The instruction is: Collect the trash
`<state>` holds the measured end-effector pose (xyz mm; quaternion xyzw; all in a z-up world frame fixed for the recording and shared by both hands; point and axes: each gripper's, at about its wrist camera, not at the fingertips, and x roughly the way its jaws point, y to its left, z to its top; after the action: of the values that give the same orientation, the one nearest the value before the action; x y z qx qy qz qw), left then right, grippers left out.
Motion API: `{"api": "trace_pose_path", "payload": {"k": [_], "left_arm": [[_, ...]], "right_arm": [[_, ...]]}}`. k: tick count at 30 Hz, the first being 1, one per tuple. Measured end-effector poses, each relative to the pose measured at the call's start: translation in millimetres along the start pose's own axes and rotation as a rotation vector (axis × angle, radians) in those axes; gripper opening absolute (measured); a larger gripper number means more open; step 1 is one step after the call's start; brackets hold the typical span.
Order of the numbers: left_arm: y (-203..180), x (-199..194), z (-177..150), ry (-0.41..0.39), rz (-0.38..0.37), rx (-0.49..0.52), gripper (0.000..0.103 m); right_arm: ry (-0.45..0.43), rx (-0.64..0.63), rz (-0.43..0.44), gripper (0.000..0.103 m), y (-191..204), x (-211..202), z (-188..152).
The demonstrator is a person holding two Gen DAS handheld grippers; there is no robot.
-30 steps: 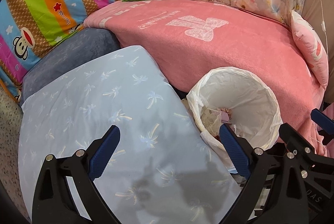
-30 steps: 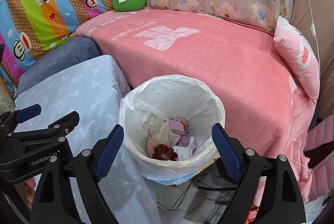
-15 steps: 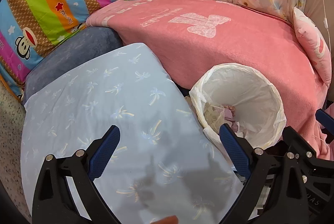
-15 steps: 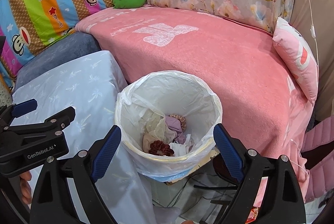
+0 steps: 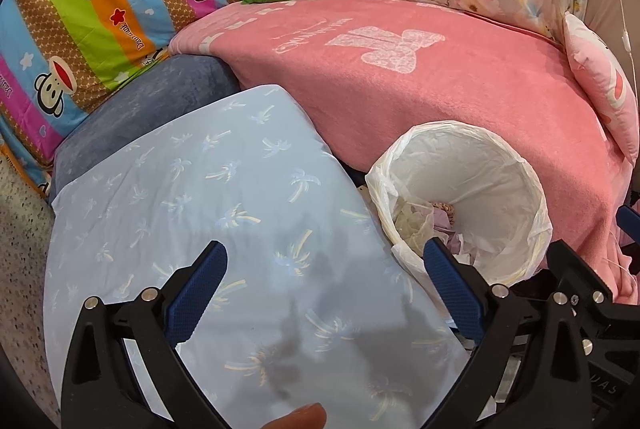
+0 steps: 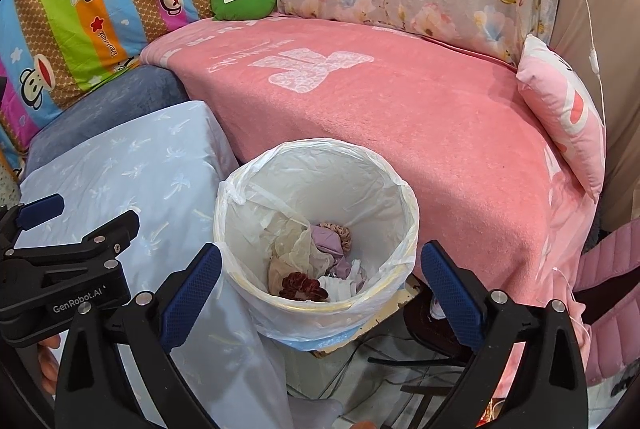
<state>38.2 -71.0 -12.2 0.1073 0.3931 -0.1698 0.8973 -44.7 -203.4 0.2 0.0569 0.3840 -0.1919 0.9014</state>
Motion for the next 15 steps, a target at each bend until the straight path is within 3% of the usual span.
{"api": "trace_pose_path", "payload": {"k": [15], "left_arm": [[-0.3,2.1,-5.6,0.012,0.031,-0.024,0.095]], "right_arm": [[0.002,-0.011,-0.008,0.097,-0.2,1.1,-4.5]]}}
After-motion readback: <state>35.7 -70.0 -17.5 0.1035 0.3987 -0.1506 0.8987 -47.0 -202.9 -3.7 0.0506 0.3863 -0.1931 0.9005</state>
